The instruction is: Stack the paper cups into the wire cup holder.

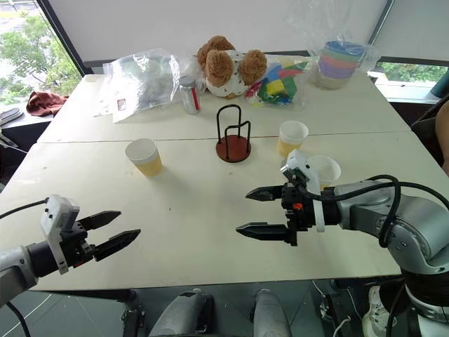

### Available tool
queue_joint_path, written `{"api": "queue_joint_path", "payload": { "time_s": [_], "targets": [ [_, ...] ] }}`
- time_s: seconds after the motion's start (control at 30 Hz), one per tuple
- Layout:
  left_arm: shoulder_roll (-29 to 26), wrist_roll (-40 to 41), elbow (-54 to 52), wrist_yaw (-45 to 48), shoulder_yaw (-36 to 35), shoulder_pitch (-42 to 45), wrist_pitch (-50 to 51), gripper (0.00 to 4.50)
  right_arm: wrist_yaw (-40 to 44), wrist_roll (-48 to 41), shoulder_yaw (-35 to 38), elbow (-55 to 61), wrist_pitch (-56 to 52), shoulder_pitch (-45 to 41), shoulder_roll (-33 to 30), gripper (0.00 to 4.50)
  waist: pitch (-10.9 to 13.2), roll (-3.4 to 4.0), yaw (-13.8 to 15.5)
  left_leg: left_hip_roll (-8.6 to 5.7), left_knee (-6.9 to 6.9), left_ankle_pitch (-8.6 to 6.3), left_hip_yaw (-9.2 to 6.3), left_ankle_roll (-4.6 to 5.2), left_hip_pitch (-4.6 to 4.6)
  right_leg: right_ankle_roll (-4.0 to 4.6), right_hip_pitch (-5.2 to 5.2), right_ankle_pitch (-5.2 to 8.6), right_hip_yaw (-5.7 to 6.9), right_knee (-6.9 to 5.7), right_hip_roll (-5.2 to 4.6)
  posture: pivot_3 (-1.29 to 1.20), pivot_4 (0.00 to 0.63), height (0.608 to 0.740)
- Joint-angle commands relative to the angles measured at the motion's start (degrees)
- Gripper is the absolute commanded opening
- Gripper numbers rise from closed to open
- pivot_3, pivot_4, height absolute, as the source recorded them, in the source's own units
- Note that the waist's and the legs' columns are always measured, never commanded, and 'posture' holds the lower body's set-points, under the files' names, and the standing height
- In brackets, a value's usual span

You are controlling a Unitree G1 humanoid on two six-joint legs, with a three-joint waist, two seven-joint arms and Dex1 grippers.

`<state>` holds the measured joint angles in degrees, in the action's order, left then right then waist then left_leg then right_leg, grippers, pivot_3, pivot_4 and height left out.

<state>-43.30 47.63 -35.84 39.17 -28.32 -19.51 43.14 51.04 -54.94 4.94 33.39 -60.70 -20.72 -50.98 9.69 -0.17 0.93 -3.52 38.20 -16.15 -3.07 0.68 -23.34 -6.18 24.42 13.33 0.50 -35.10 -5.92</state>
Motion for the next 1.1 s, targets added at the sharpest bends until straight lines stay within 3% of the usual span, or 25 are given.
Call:
{"api": "queue_joint_path", "payload": {
  "time_s": [0.03, 0.5, 0.73, 0.87, 1.1],
  "targets": [
    [0.46, -1.71, -0.48, -0.58, -0.35, 0.54, -2.35, 4.50, 0.43, 0.93, -0.28, 0.12, 2.31, 0.51, 0.19, 4.49, 0.00, 0.00, -0.10, 0.00, 0.00, 0.00, 0.02, 0.00, 0.00, 0.00, 0.01, 0.00, -0.01, 0.00, 0.00, 0.00, 0.150, 0.740],
    [0.93, -1.38, -0.19, -1.53, 0.65, 3.20, -1.92, 4.50, -1.20, 0.70, -1.13, -0.26, 4.52, -0.30, 2.24, 4.49, 0.00, 0.00, -0.12, 0.01, -0.01, 0.00, 0.03, -0.01, 0.00, 0.01, 0.02, -0.02, -0.02, -0.01, 0.01, 0.00, 0.150, 0.740],
    [-3.14, 2.36, 2.30, 1.46, -6.18, 4.27, 0.31, 4.50, -1.77, 1.42, -2.25, -2.71, 3.89, -5.13, 3.46, 4.49, 0.01, 0.00, -0.21, 0.01, -0.02, 0.01, 0.04, -0.01, 0.01, 0.03, 0.06, -0.03, -0.02, -0.02, 0.03, 0.00, 0.150, 0.740],
    [-7.73, 4.81, 3.83, 2.67, -7.17, 9.00, 2.75, 4.50, -9.89, 0.16, -2.95, -6.69, 5.25, -11.66, 14.85, 4.49, -0.01, -0.03, -0.25, 0.02, -0.02, 0.06, 0.04, -0.09, 0.03, 0.10, 0.06, -0.08, -0.02, -0.04, 0.05, 0.00, 0.150, 0.740],
    [-17.47, 8.51, 10.46, 7.77, -12.85, 16.62, 6.84, 4.50, -27.41, 22.26, -16.79, -18.13, 8.69, -19.42, 28.52, 4.49, -0.01, -0.03, -0.57, 0.02, -0.14, 0.22, 0.03, -0.38, -0.01, 0.00, 0.27, -0.17, -0.04, -0.18, 0.25, 0.00, 0.150, 0.740]
  ]
}}
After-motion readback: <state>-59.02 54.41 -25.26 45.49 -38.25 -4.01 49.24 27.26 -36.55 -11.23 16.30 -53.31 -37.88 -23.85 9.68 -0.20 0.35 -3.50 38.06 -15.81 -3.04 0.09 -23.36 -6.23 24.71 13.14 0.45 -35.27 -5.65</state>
